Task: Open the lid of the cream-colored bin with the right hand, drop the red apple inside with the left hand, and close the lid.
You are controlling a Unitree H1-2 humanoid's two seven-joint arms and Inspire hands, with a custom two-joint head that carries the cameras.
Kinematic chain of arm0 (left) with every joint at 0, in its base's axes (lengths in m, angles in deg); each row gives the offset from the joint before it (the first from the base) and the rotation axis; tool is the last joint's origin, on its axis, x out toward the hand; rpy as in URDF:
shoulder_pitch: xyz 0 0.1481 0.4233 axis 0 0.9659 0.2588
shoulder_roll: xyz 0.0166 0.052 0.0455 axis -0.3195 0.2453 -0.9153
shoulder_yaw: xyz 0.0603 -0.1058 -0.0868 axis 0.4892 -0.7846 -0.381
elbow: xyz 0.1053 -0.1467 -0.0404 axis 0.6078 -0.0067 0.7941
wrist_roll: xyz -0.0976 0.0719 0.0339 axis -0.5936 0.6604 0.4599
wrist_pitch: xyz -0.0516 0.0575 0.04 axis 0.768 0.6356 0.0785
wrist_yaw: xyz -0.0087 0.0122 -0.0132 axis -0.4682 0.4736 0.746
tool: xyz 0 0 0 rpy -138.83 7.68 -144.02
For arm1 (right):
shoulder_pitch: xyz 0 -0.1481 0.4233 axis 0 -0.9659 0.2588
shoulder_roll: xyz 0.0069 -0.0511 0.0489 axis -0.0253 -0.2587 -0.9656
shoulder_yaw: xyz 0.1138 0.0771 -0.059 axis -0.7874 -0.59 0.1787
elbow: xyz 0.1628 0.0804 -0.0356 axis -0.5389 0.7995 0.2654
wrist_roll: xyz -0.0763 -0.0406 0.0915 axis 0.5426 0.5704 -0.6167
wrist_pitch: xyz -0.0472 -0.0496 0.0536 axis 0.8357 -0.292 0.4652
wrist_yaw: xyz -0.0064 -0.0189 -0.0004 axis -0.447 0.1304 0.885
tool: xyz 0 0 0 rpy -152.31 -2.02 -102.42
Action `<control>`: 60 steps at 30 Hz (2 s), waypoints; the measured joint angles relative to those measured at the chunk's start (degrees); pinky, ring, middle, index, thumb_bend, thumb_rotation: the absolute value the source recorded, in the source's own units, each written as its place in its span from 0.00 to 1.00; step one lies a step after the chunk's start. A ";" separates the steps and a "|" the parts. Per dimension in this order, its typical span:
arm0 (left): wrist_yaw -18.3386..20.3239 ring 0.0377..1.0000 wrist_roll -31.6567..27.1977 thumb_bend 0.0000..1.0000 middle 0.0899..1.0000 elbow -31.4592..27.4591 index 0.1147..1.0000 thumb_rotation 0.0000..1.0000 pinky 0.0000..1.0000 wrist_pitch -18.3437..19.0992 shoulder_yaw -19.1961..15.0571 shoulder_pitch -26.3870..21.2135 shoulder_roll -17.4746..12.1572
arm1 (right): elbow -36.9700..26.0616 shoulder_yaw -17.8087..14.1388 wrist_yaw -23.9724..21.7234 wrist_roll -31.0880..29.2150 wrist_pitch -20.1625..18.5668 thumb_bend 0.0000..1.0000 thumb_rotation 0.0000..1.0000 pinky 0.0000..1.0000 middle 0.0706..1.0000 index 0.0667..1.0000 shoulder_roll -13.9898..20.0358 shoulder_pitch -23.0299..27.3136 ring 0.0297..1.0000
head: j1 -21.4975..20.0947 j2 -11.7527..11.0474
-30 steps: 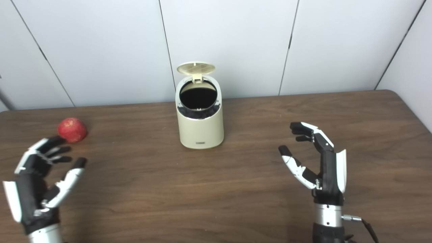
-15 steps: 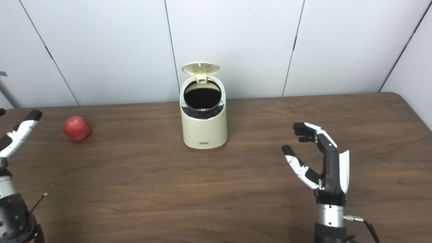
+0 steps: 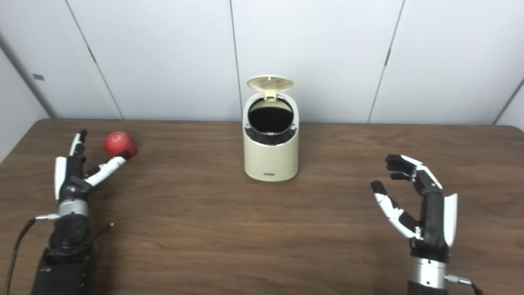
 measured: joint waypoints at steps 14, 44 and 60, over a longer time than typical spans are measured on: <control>-5.46 0.99 -0.64 1.00 1.00 12.38 1.00 0.40 0.85 -7.75 1.17 -4.52 -2.22 | 1.28 -1.28 -1.74 -0.85 0.00 0.34 0.54 0.49 0.61 0.60 1.98 0.82 0.58 | 8.18 -1.32; -6.11 0.92 1.29 1.00 1.00 22.30 1.00 0.38 0.78 -8.54 8.80 -9.77 -6.72 | 0.27 -5.06 -7.29 0.29 -0.01 0.51 0.74 0.47 0.60 0.59 0.89 -0.40 0.57 | 6.25 -1.85; -7.55 0.90 -1.32 1.00 0.92 29.85 0.92 0.31 0.82 -13.77 10.78 -14.49 -5.36 | -1.16 -5.31 -6.20 4.36 -0.01 0.40 0.67 0.47 0.60 0.60 0.15 -1.48 0.58 | 3.17 -1.93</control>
